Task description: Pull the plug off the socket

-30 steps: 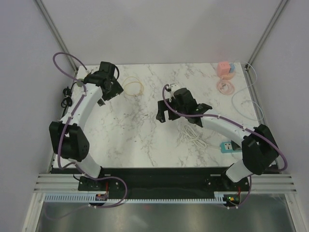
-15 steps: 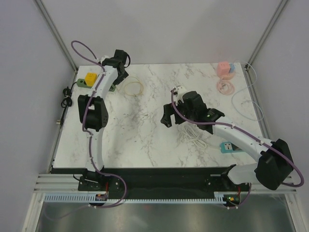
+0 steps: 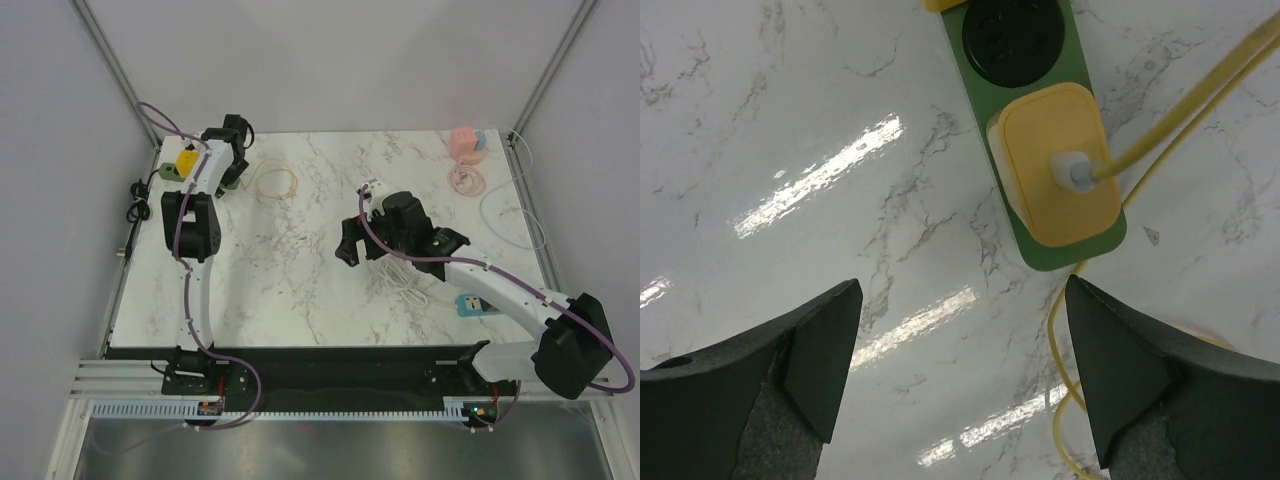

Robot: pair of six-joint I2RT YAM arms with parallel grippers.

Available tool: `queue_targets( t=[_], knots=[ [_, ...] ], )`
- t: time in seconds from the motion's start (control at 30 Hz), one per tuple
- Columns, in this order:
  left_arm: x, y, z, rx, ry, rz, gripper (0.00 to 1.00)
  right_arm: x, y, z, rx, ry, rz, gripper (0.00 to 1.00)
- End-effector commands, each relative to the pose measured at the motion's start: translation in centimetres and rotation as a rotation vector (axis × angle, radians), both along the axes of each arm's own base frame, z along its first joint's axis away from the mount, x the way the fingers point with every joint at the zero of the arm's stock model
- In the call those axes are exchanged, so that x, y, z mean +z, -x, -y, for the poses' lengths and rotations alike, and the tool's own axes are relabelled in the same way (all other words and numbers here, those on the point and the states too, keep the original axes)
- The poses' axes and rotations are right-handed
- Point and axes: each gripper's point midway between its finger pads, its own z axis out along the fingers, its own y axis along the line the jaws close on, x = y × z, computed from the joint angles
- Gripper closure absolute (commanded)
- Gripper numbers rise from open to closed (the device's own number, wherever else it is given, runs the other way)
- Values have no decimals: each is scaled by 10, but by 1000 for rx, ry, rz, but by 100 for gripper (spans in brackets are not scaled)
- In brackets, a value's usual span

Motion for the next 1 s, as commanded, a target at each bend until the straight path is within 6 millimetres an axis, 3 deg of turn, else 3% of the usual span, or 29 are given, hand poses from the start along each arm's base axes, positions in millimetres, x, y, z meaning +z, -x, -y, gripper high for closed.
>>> queue_targets(
  t=[0.0, 0.43, 0.83, 0.97],
  knots=[
    [-3, -22, 6, 29, 28, 75, 11, 9, 2, 1, 12, -28, 25, 2],
    [-3, -45, 8, 8, 15, 152, 9, 15, 1, 4, 12, -43, 44, 2],
    [-32, -51, 8, 56, 45, 151, 10, 21, -4, 10, -13, -56, 67, 2],
    [-34, -50, 6, 66, 44, 149, 14, 22, -3, 10, -11, -62, 64, 2]
  ],
)
